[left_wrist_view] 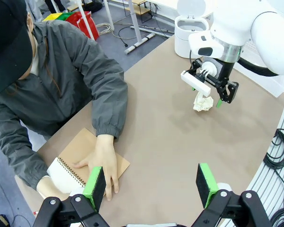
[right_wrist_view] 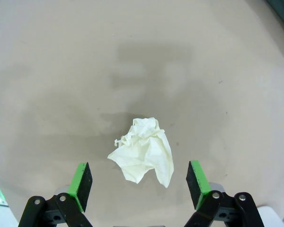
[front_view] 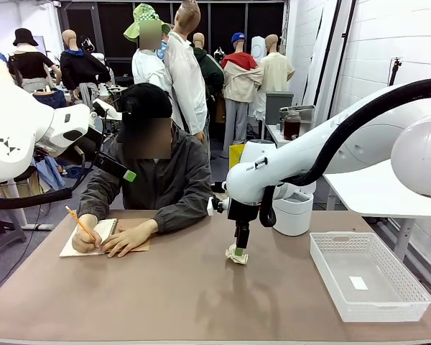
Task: Sort the paper based on its condition.
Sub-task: If a person hands you a paper, place it in the Organizing basket , and if it's crumpled, put it in the Trash can.
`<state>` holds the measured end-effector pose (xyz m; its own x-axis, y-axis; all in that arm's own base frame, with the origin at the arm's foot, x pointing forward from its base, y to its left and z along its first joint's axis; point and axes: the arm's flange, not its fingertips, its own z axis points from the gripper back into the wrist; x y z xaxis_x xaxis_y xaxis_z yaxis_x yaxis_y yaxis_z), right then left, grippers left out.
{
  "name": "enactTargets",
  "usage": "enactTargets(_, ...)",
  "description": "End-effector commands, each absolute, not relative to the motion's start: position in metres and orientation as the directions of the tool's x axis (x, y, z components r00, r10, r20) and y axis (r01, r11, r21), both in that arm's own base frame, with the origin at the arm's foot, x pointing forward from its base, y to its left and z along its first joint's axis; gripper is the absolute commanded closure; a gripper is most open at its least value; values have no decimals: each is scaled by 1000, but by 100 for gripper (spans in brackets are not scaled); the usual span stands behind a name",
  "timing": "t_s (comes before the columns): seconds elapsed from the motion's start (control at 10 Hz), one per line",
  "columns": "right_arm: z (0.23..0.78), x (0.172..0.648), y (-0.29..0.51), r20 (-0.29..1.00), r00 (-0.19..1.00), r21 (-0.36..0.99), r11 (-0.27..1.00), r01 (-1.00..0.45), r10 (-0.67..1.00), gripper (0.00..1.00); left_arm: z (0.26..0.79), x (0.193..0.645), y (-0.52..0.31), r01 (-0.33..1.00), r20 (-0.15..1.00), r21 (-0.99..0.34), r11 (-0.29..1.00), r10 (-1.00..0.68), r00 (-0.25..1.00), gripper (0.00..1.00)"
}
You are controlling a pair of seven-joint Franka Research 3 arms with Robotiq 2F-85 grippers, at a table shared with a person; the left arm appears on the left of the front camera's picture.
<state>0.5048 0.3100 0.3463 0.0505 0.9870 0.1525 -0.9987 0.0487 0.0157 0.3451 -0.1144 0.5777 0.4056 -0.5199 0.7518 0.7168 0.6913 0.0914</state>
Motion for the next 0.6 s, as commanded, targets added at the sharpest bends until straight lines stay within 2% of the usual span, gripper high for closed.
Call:
enactTargets(0.0,340,515,314,142,-11,39,-17,-999,990,0,579,345,-113,719,749,84,690,-519,411,0)
enactTargets(0.5,325,518,319,96,-32,49,-37,-998,995,0,579,345,-113,719,749,84,690,-519,411,0)
